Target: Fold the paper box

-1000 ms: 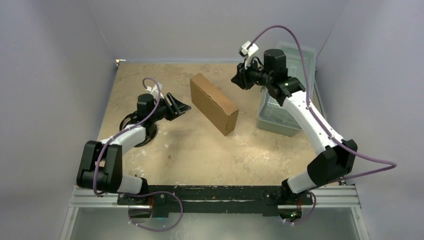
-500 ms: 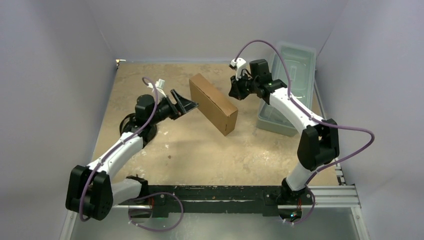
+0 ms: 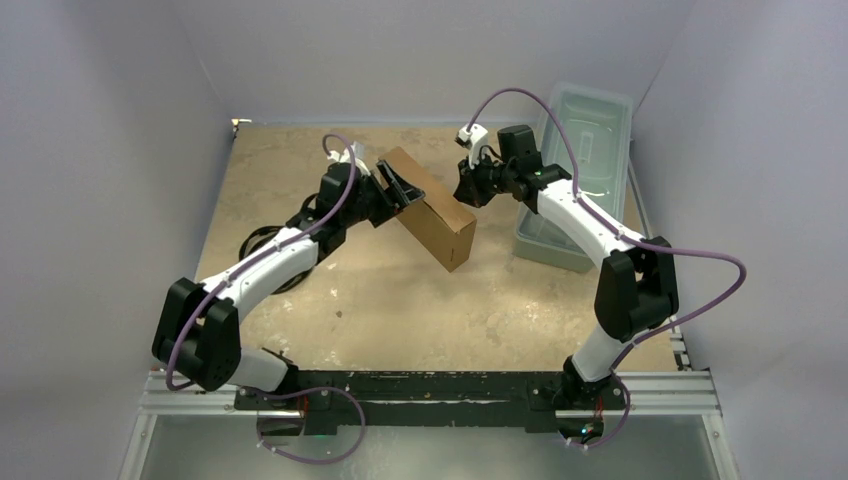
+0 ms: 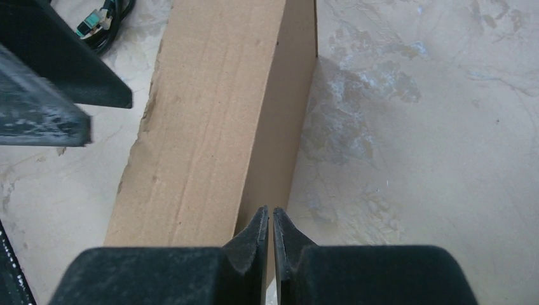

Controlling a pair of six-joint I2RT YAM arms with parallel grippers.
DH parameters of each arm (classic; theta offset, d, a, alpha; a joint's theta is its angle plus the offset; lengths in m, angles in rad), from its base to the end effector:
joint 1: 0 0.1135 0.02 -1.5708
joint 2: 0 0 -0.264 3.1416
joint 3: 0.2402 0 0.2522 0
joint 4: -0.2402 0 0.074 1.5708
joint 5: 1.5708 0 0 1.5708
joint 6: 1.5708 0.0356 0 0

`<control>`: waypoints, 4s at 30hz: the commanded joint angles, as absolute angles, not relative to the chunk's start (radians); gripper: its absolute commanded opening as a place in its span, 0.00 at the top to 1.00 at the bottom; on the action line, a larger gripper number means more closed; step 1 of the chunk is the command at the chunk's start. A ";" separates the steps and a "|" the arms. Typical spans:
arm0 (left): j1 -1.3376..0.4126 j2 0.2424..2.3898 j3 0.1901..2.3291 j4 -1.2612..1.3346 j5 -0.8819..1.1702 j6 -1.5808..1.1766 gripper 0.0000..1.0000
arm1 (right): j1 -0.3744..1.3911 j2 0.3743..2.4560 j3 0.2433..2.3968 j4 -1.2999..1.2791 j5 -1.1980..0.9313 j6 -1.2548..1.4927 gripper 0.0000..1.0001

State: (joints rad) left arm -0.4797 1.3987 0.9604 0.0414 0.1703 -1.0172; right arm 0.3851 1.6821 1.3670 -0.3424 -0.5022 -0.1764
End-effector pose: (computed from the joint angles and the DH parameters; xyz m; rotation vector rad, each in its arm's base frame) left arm 0.2835 -0.1543 0.2818 -0.4516 2.0980 -1.1038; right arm 0.3495 0.1602 0.2927 -0.8750 2.0350 0.6731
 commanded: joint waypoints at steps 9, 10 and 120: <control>-0.509 1.522 1.082 0.054 0.092 -1.079 0.42 | 0.383 1.625 1.348 -0.325 -0.546 -0.220 0.93; -0.509 1.529 1.084 0.059 0.096 -1.081 0.42 | 0.383 1.623 1.345 -0.324 -0.546 -0.222 0.94; -0.465 0.884 0.391 -0.103 -0.121 -0.812 0.74 | -0.048 0.906 0.864 -0.353 -1.093 -0.554 0.34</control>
